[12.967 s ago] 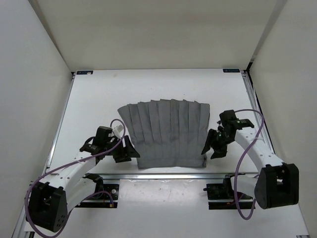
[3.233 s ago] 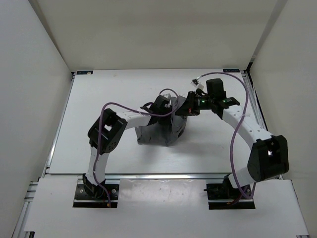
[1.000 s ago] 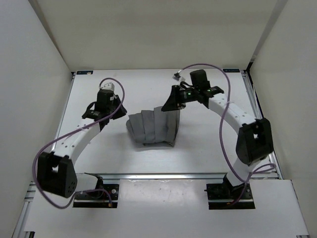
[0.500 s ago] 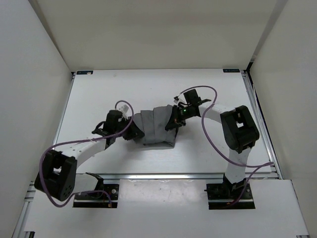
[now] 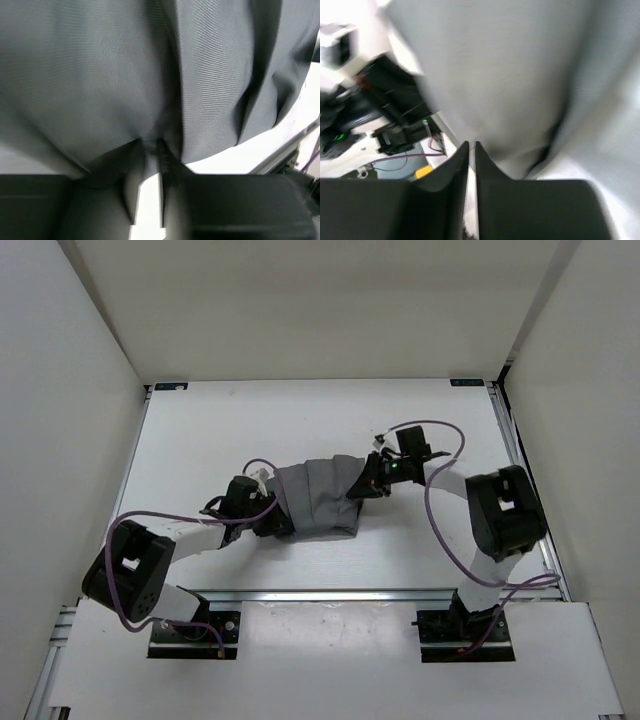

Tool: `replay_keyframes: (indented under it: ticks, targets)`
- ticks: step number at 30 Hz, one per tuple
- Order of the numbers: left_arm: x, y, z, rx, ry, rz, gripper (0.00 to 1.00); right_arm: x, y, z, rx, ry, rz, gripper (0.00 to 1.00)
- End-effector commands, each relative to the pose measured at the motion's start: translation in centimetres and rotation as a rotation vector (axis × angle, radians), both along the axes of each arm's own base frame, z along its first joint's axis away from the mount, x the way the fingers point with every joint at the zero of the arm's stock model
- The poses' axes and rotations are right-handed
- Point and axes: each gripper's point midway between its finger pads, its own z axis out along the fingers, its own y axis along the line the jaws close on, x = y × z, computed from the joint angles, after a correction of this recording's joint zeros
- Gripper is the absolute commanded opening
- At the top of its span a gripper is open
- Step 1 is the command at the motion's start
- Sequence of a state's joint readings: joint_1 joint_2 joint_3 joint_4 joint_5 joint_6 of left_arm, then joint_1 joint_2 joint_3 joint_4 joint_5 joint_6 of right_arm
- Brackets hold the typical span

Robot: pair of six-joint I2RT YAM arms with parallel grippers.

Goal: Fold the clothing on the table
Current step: Fold the skirt

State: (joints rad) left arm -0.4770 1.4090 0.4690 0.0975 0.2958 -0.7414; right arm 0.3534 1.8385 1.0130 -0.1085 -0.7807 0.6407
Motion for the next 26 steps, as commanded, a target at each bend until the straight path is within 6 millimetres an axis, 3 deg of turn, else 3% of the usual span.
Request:
replay_keyframes:
  ticks: [1, 2, 3, 4, 5, 7, 9, 11, 13, 17, 20, 22, 26]
  targets:
    - [2.7, 1.2, 2.0, 0.033, -0.071, 0.041, 0.34, 1.9, 0.0, 9.3, 0.165, -0.262, 0.002, 0.17]
    - [3.7, 1.1, 3.6, 0.023, -0.116, 0.049, 0.41, 1.4, -0.1, 9.9, 0.156, -0.28, 0.013, 0.18]
    - [4.5, 1.1, 6.2, 0.005, -0.179, 0.055, 0.46, 1.6, -1.1, 10.9, 0.136, -0.312, -0.004, 0.25]
    - [4.2, 1.7, 7.1, 0.024, -0.185, 0.063, 0.49, 1.7, -1.8, 12.0, 0.116, -0.373, -0.019, 0.35]
    - [4.8, 1.8, 9.2, 0.016, -0.232, 0.064, 0.52, 1.3, -2.4, 12.1, 0.096, -0.357, -0.032, 0.39]
    - [4.6, 3.8, 9.6, 0.056, -0.167, 0.085, 0.54, 0.8, -4.4, 12.6, 0.061, -0.389, -0.071, 0.55]
    - [4.3, 5.0, 10.2, 0.073, -0.124, 0.055, 0.56, 0.3, -6.1, 11.9, 0.018, -0.374, -0.109, 0.61]
    - [2.8, 5.9, 9.7, 0.073, -0.064, 0.029, 0.57, 0.1, -8.0, 11.9, 0.009, -0.384, -0.159, 0.68]
    - [2.0, 6.6, 9.7, 0.099, -0.091, 0.035, 0.58, -0.4, -9.5, 10.8, 0.002, -0.361, -0.196, 0.68]
    - [0.1, 8.0, 10.3, 0.06, -0.126, 0.102, 0.58, -0.6, -11.9, 10.7, 0.013, -0.354, -0.273, 0.68]
    - [-1.9, 9.1, 8.8, 0.071, -0.077, 0.117, 0.54, -0.5, -13.2, 10.2, -0.013, -0.351, -0.313, 0.69]
    - [-3.5, 9.8, 6.8, 0.095, -0.028, 0.114, 0.47, -0.7, -13.2, 9.8, -0.028, -0.34, -0.306, 0.69]
    - [-5.1, 10.1, 5.1, 0.1, 0.018, 0.104, 0.46, -0.8, -12.1, 8.7, -0.074, -0.301, -0.268, 0.78]
